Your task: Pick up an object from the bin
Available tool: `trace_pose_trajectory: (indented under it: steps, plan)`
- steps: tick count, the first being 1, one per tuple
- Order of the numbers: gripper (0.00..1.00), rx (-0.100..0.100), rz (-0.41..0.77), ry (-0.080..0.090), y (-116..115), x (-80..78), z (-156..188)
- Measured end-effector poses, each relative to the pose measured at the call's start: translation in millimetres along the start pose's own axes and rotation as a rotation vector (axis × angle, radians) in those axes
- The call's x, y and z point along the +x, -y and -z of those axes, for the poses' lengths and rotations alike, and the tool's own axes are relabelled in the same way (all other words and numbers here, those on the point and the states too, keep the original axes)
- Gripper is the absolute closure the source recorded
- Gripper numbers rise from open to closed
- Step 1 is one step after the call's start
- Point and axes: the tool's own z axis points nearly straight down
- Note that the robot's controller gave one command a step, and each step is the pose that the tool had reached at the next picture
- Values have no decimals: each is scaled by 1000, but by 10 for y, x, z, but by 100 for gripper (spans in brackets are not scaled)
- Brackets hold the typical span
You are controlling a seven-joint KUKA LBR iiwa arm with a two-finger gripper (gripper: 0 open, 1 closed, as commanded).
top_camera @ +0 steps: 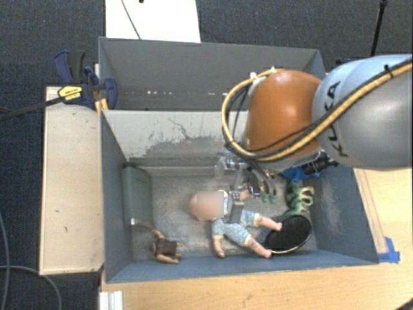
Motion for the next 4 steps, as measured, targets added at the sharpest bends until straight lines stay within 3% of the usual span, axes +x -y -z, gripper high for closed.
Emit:
trace_pose_trajectory:
  steps: [1,2,3,4]
  plan:
    - [0,0,45,9,22,-129,-392]
    - [0,1,159,-1,-308,-165,-800]
    - [100,-2,83,6,57,-100,-1134]
    - [100,-2,82,6,57,-100,-1135]
